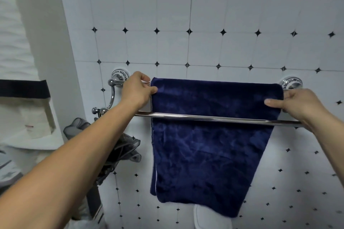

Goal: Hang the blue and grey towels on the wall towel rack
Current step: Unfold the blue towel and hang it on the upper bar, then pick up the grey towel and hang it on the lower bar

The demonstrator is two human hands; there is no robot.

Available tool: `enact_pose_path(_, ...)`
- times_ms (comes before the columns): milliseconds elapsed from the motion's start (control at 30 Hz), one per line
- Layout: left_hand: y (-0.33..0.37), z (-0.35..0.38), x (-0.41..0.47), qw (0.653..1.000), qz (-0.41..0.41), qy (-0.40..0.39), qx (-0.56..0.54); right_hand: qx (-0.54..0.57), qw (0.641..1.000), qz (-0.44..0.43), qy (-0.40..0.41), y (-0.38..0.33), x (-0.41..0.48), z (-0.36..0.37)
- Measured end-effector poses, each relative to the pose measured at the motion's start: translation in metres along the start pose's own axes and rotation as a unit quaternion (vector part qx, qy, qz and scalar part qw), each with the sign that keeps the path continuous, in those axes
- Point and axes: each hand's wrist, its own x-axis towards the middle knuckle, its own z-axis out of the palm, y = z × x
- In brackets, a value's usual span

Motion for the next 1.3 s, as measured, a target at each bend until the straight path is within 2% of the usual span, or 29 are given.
enact_pose_path(67,-0.001,-0.001,-0.003,0.999,0.018,-0.006,0.033,-0.145,0.986,-0.036,0.081,-0.002,-0.001,-0.002)
enact_pose_path(133,0.002,-0.005,-0.009,0.989,0.064,0.019,0.133,-0.205,0.962,-0.119,0.136,-0.009,-0.006,-0.002)
enact_pose_path(233,0.013,-0.008,-0.017,0.939,0.197,0.059,0.276,-0.318,0.905,-0.263,0.102,-0.023,-0.011,0.01)
enact_pose_path(300,0.019,-0.008,-0.022,0.913,0.251,0.028,0.32,-0.362,0.887,-0.278,0.069,-0.031,-0.012,0.018)
enact_pose_path(333,0.02,-0.009,-0.025,0.911,0.254,0.011,0.324,-0.363,0.887,-0.276,0.072,-0.035,-0.014,0.02)
enact_pose_path(433,0.02,-0.015,-0.033,0.922,0.241,-0.016,0.304,-0.323,0.895,-0.297,0.078,-0.045,-0.024,0.024)
enact_pose_path(600,0.017,-0.04,-0.055,0.959,0.194,-0.036,0.204,-0.247,0.904,-0.348,0.029,-0.063,-0.052,0.042)
enact_pose_path(767,0.008,-0.081,-0.085,0.975,0.16,-0.042,0.145,-0.187,0.907,-0.377,-0.016,-0.079,-0.089,0.064)
enact_pose_path(1000,-0.005,-0.138,-0.125,0.987,0.122,-0.072,0.07,-0.153,0.914,-0.371,-0.054,-0.095,-0.154,0.08)
enact_pose_path(1300,-0.047,-0.221,-0.201,0.983,0.104,-0.149,0.024,-0.176,0.933,-0.303,-0.084,-0.094,-0.274,0.089)
